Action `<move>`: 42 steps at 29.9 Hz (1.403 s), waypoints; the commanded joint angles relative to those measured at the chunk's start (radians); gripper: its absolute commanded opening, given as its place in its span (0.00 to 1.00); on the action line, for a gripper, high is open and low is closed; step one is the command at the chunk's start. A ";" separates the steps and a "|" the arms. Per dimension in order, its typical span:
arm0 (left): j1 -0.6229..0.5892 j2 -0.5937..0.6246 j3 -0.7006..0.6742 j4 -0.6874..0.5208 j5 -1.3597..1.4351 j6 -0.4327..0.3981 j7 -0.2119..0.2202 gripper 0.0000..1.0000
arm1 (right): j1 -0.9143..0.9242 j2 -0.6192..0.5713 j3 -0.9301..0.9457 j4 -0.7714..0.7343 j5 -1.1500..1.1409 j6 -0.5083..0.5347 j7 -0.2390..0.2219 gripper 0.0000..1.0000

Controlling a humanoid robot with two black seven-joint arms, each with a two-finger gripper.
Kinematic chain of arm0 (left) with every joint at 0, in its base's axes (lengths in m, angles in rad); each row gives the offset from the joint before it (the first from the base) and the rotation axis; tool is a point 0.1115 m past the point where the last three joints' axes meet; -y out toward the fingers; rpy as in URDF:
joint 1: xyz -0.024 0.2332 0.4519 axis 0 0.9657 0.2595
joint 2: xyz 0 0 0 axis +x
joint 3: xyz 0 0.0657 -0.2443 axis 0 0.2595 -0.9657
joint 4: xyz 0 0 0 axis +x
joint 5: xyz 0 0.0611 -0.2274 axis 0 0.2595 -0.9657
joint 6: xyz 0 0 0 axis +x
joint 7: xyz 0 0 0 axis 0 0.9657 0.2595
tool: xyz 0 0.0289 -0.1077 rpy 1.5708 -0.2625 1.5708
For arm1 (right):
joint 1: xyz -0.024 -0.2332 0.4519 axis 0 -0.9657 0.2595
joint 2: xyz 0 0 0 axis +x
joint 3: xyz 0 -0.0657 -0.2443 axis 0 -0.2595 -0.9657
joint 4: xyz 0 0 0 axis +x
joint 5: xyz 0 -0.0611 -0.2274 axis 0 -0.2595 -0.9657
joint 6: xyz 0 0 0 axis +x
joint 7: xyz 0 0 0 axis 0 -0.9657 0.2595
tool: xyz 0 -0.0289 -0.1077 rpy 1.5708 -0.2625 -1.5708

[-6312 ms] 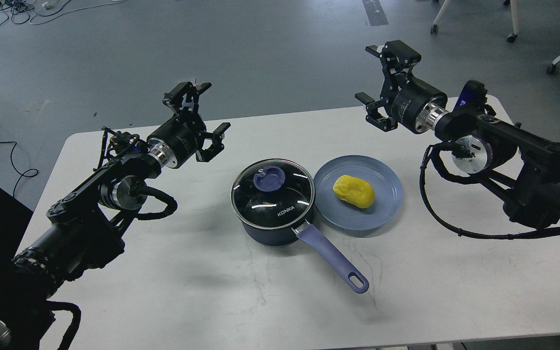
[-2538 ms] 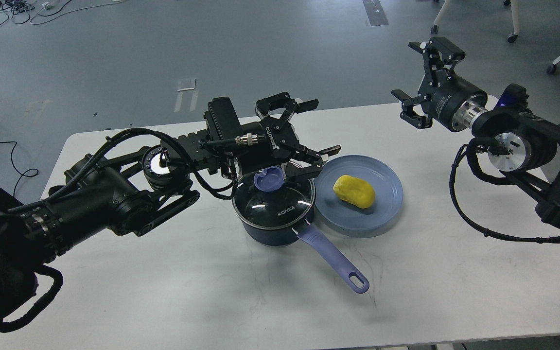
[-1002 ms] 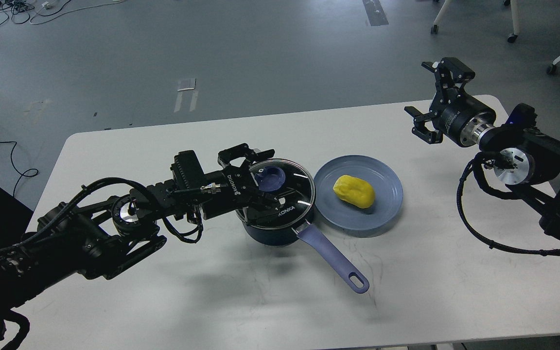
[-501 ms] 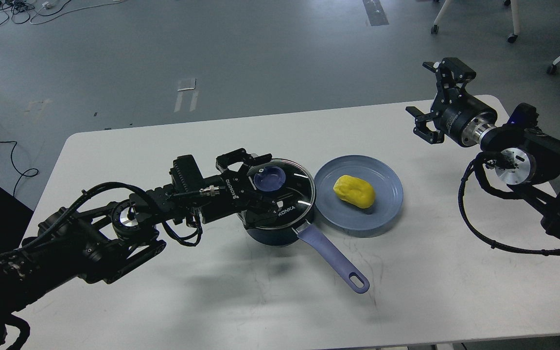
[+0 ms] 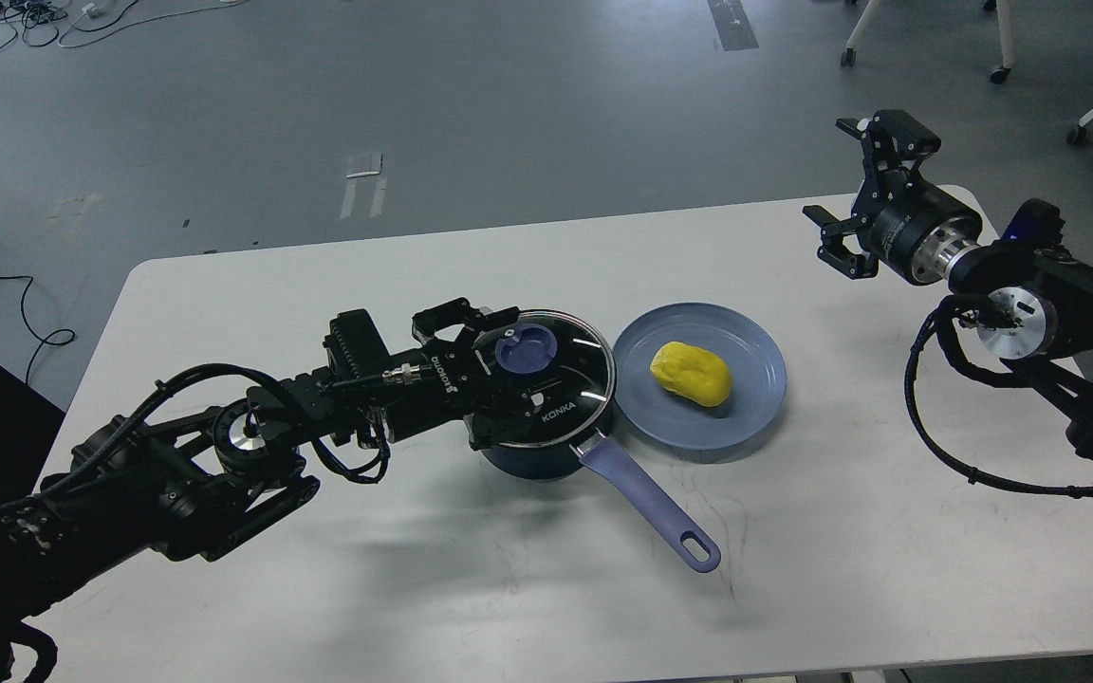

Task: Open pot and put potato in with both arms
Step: 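Lower the left hand and grasp the lid's knob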

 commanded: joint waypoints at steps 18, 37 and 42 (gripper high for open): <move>-0.003 0.008 0.042 0.006 -0.067 0.000 0.000 0.65 | 0.000 0.001 -0.001 -0.046 -0.002 0.000 0.010 1.00; -0.004 0.008 0.051 0.004 -0.068 0.000 0.000 0.64 | 0.002 0.001 -0.005 -0.057 -0.003 -0.002 0.013 1.00; -0.006 0.020 0.051 -0.002 -0.068 0.000 0.000 0.57 | 0.005 0.001 -0.005 -0.057 -0.003 -0.002 0.013 1.00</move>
